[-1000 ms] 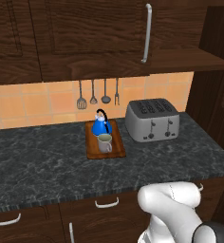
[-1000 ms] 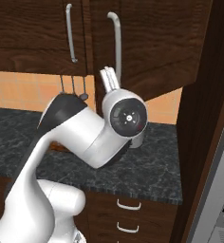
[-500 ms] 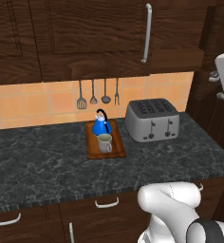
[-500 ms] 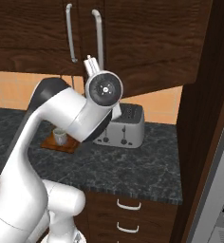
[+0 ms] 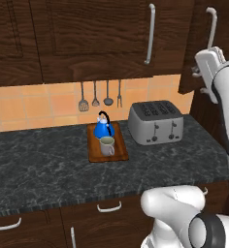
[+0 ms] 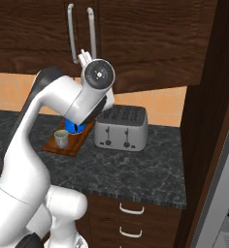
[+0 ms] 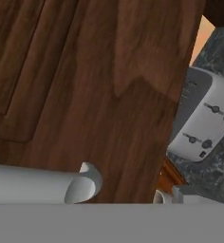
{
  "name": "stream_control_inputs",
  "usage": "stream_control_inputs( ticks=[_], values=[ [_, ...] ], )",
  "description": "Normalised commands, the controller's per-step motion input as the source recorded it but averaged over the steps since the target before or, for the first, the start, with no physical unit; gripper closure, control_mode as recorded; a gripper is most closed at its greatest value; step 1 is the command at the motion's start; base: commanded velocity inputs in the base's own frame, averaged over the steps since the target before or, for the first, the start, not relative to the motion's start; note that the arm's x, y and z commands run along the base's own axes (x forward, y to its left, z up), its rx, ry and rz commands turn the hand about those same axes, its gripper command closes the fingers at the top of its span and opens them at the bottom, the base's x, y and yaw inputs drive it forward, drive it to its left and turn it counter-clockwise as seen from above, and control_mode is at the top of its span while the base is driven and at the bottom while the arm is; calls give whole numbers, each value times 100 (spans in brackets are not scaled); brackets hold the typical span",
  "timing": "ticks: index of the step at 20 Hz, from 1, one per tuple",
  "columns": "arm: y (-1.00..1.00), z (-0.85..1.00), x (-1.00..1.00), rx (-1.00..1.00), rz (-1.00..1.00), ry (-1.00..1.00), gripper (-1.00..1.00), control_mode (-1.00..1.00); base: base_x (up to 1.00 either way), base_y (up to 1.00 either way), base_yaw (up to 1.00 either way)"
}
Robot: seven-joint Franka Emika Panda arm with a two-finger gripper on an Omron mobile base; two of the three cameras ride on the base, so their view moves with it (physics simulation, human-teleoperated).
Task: Pick the kettle from the counter and place it on the tray. Then pick the mug from the cabinet and place it on the tray. Then close the cabinet doors.
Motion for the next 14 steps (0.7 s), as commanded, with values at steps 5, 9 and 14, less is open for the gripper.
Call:
stream_control_inputs(
  ticks=[5, 9, 14],
  values=[
    [-1, 0, 86, 0, 0, 1, -100, -100, 0, 0, 0],
    [-3, -1, 88, 0, 0, 1, -100, -100, 0, 0, 0],
    [-5, -1, 78, 0, 0, 6, -100, -100, 0, 0, 0]
  ],
)
